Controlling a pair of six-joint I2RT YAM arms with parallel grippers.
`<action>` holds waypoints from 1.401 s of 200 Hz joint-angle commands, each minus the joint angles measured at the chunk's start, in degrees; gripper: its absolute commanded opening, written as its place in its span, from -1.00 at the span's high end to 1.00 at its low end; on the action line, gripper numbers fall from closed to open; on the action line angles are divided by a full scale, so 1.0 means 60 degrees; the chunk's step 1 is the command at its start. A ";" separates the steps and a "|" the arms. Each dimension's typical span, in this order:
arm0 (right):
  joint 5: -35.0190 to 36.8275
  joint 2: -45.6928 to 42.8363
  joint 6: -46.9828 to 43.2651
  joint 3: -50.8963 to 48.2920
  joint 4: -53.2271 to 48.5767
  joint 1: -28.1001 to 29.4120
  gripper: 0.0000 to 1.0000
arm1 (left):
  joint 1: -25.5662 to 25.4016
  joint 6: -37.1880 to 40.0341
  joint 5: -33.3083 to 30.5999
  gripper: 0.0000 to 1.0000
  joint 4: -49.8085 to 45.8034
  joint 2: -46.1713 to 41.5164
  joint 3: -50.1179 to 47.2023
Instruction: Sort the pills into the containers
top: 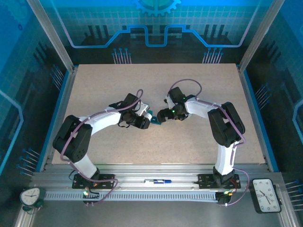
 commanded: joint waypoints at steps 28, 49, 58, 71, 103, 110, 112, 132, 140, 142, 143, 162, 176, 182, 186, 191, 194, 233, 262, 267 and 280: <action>-0.0447 0.0435 0.0107 -0.0137 0.0064 -0.0095 -0.99 | 0.0015 -0.0206 0.0002 1.00 0.2673 -0.1338 -0.0658; -0.0473 0.0282 0.0149 -0.0123 0.0100 -0.0109 -1.00 | -0.0017 -0.0283 -0.0275 1.00 0.3254 -0.1606 -0.0683; -0.0481 0.0200 0.0191 -0.0124 0.0138 -0.0110 -1.00 | -0.0040 -0.0289 -0.0307 1.00 0.3463 -0.1664 -0.0652; -0.0480 0.0009 0.0288 -0.0165 0.0215 -0.0109 -1.00 | -0.0052 -0.0292 -0.0364 1.00 0.3687 -0.1708 -0.0529; -0.0264 -0.0732 0.0419 -0.0113 -0.0041 -0.0126 -1.00 | -0.0086 -0.0225 -0.0412 1.00 0.4025 -0.1845 -0.0145; -0.0151 -0.0917 0.0419 -0.0069 -0.0188 -0.0137 -0.99 | -0.0082 -0.0209 -0.0432 1.00 0.4113 -0.1892 -0.0083; -0.0116 -0.0971 0.0412 -0.0054 -0.0222 -0.0138 -0.99 | -0.0087 -0.0204 -0.0432 1.00 0.4156 -0.1914 -0.0071; 0.0130 -0.1448 0.0390 0.0102 -0.0632 -0.0250 -0.99 | -0.0084 -0.0079 -0.0417 1.00 0.4619 -0.2106 0.0011; 0.0183 -0.1632 0.0385 0.0160 -0.0775 -0.0322 -1.00 | -0.0081 0.0016 -0.0363 1.00 0.4906 -0.2203 0.0012; 0.0202 -0.1669 0.0382 0.0175 -0.0804 -0.0350 -0.99 | -0.0075 0.0050 -0.0338 1.00 0.4973 -0.2219 0.0011; 0.0212 -0.1680 0.0379 0.0180 -0.0819 -0.0354 -0.99 | -0.0082 0.0066 -0.0334 1.00 0.4999 -0.2231 0.0011; 0.0444 -0.2028 0.0388 0.0293 -0.1094 -0.0577 -1.00 | -0.0086 0.0385 -0.0331 1.00 0.5451 -0.2400 0.0170; 0.0600 -0.2194 0.0417 0.0415 -0.1313 -0.0783 -0.99 | -0.0080 0.0624 -0.0415 1.00 0.5524 -0.2488 0.0476; 0.0638 -0.2252 0.0430 0.0468 -0.1391 -0.0876 -0.99 | -0.0088 0.0725 -0.0427 1.00 0.5589 -0.2521 0.0594; 0.0678 -0.2281 0.0454 0.0491 -0.1441 -0.0945 -0.99 | -0.0081 0.0784 -0.0457 1.00 0.5666 -0.2547 0.0648; 0.0711 -0.2321 0.0484 0.0545 -0.1519 -0.1039 -1.00 | -0.0086 0.0830 -0.0492 1.00 0.5769 -0.2586 0.0728; 0.0722 -0.2334 0.0515 0.0571 -0.1566 -0.1083 -0.99 | -0.0088 0.0867 -0.0522 1.00 0.5839 -0.2614 0.0773; 0.1129 -0.2412 0.0635 0.0764 -0.2232 -0.1692 -1.00 | -0.0065 0.1223 -0.0564 1.00 0.6863 -0.2886 0.1075; 0.1233 -0.2337 0.0704 0.0627 -0.2451 -0.2172 -0.99 | -0.0072 0.0954 -0.0623 1.00 0.8339 -0.2758 0.0911; 0.1233 -0.2323 0.0700 0.0599 -0.2459 -0.2227 -0.99 | -0.0067 0.0894 -0.0615 1.00 0.8654 -0.2684 0.0851; 0.1200 -0.2232 0.0643 0.0562 -0.2525 -0.2390 -0.99 | -0.0079 0.0722 -0.0554 1.00 0.9413 -0.2428 0.0756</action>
